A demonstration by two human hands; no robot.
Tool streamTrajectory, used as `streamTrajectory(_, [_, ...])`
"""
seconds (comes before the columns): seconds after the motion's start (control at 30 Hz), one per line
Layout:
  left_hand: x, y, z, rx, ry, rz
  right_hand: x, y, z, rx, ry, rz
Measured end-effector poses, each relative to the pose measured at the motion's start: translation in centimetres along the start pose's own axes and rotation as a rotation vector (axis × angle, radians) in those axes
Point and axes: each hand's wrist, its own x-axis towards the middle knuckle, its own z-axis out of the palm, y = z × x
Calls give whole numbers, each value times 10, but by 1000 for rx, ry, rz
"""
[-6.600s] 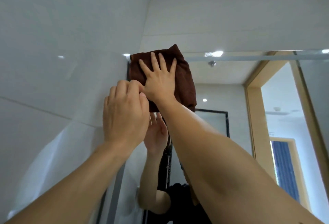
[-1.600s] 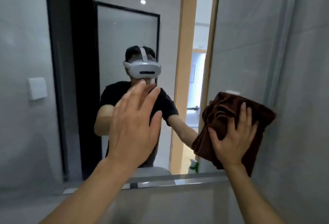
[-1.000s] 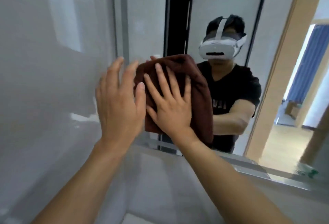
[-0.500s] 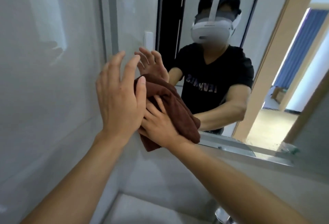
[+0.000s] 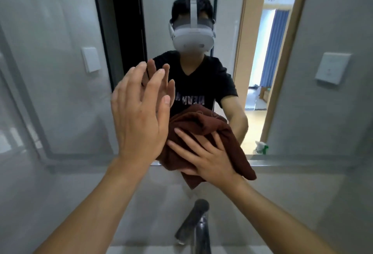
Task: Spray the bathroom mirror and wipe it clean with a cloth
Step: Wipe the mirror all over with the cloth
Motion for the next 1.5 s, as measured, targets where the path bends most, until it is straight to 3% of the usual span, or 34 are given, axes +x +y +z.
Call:
streamTrajectory(0.17, [1,44,24,-47,-4,59,-59,69,-13,-51,3,125])
streamTrajectory(0.4, [-2,103,53,-138,-11,136,-125,162,-24,-83,95,456])
streamTrajectory(0.53, [-1,136,62,-176,-11,207,-142,182,-26,-85,76,566])
streamTrajectory(0.7, [8,187,66,-243,-33,439,-150,193,-35,-55,65,630])
streamTrajectory(1.1, [32,296,106,-205,-78,665,-182,239,-56,-35,-26,562])
streamTrajectory(1.33, [34,348,150,-147,-261,758,-185,251,-61,-3,66,537])
streamTrajectory(1.5, [27,374,170,-92,-309,821,-187,249,-62,-145,-164,561])
